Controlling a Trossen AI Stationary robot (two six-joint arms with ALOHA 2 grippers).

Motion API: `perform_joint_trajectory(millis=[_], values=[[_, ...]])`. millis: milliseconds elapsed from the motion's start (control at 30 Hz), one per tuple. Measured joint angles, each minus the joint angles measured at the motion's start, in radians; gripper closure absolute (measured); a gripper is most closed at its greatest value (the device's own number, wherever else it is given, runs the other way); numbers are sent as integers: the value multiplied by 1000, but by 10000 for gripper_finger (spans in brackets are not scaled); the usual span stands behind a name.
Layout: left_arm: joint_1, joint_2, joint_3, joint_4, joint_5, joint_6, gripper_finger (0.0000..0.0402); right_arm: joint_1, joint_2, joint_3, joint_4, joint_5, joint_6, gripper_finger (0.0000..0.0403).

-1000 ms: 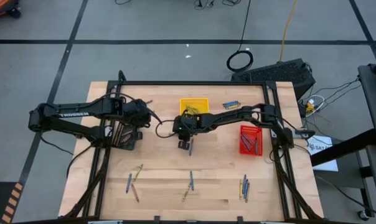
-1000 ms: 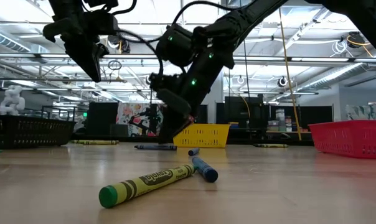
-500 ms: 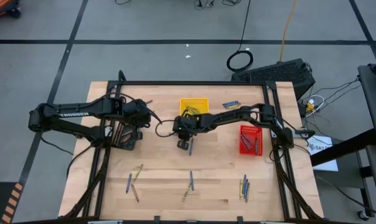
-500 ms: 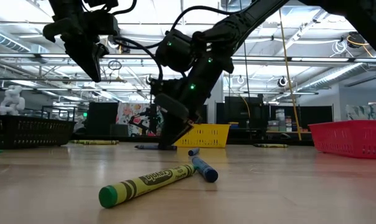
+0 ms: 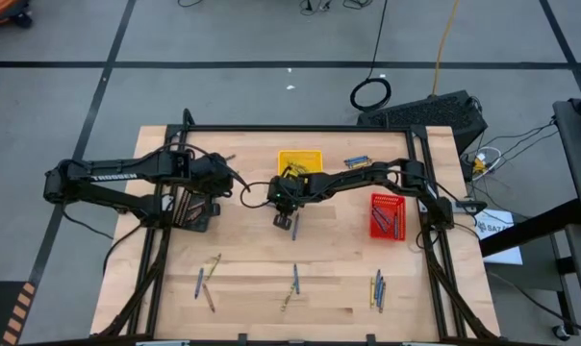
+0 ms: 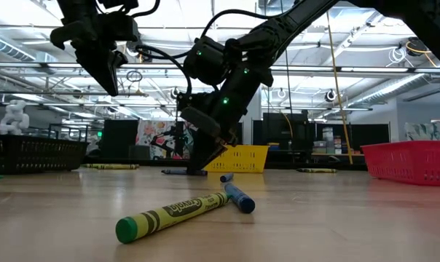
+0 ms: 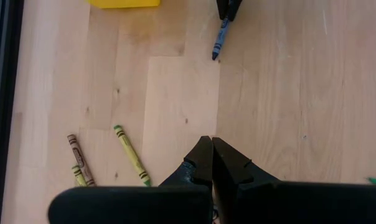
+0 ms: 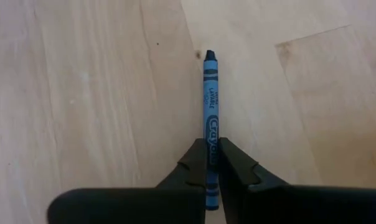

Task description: Sort crayons

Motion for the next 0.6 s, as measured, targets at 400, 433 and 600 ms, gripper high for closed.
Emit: perform_joint_trajectory(millis=[400,433,600], values=[[0,0,0,0,0,2,401,33,-35,-5,-7,-6,-4,402],[0,0,0,0,0,2,402,36,-41,-4,-9,-9,-4,402],[0,0,0,0,0,2,402,49,-43,-4,-6,-3,-5,403]])
